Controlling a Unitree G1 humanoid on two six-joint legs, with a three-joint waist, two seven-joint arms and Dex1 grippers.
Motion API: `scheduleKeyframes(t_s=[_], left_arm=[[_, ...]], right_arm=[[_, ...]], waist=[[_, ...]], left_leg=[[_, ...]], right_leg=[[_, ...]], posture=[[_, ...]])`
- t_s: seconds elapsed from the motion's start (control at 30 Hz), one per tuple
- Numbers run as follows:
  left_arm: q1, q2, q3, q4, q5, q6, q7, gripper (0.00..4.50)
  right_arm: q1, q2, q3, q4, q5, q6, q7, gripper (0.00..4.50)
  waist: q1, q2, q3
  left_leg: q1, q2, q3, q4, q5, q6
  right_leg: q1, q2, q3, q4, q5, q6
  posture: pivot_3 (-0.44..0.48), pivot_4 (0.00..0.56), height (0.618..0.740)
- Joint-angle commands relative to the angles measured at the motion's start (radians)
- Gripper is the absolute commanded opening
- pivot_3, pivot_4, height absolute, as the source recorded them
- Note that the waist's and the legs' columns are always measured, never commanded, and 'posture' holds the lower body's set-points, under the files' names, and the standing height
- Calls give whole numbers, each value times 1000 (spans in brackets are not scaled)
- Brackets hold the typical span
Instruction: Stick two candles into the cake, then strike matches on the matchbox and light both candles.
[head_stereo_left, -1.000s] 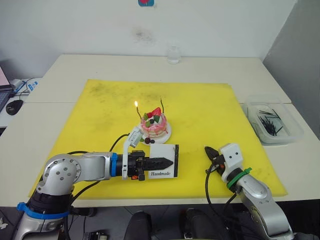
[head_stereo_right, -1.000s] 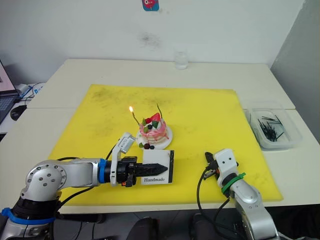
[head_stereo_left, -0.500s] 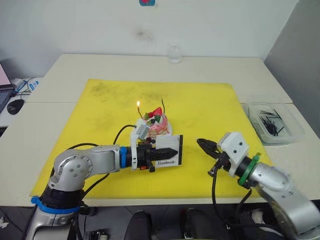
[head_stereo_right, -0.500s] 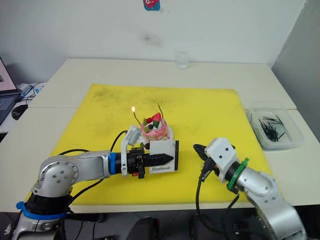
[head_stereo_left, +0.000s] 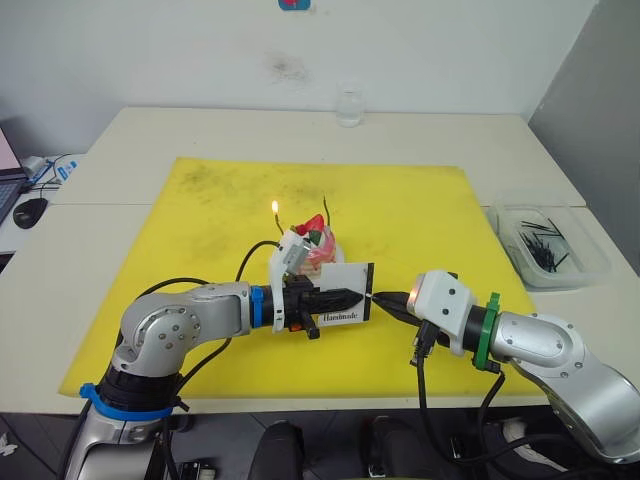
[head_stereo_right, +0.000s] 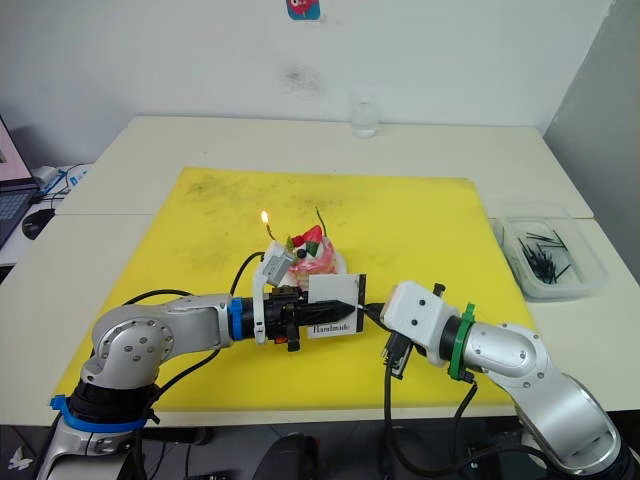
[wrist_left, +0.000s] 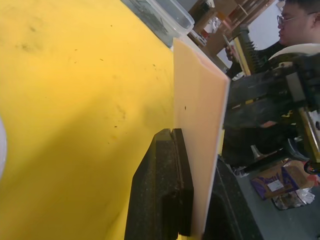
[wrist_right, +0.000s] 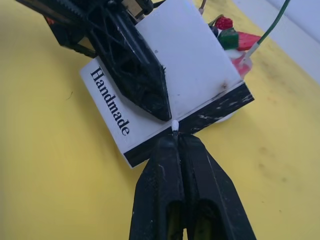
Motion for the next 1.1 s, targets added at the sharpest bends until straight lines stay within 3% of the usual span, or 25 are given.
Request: scheduleKeyframes(t_s=[0.03,0.33,0.5,0.77,1.1], left_arm=[[0,-2,15,-35,1,-5,-18,0],[5,1,14,-42,-5,7,-38,0],[24,13,-5,-69,-26,33,-69,0],[61,71,36,-77,-1,37,-94,0],[65,81,58,-78,2,37,-89,0]], right_arm=[[-7,1,5,-9,-21,-23,-10,29],[-13,22,20,17,-50,-31,-27,29],[-65,104,15,47,-102,-36,-113,29],[-114,107,-230,-13,-91,81,-171,29],[-173,149,-169,-2,-83,92,-182,29]], waist=[[0,0,0],[0,0,0],[-2,0,0],[5,0,0],[0,0,0]], left_leg=[[0,0,0,0,0,0],[0,0,0,0,0,0],[0,1,-1,0,0,0],[0,0,0,0,0,0],[0,1,0,0,0,0]], right_leg=[[0,0,0,0,0,0],[0,0,0,0,0,0],[0,0,0,1,0,0],[0,0,0,0,0,0],[0,0,0,1,0,0]], posture=[[0,150,740],[0,150,740],[0,150,740],[0,150,740],[0,150,740]])
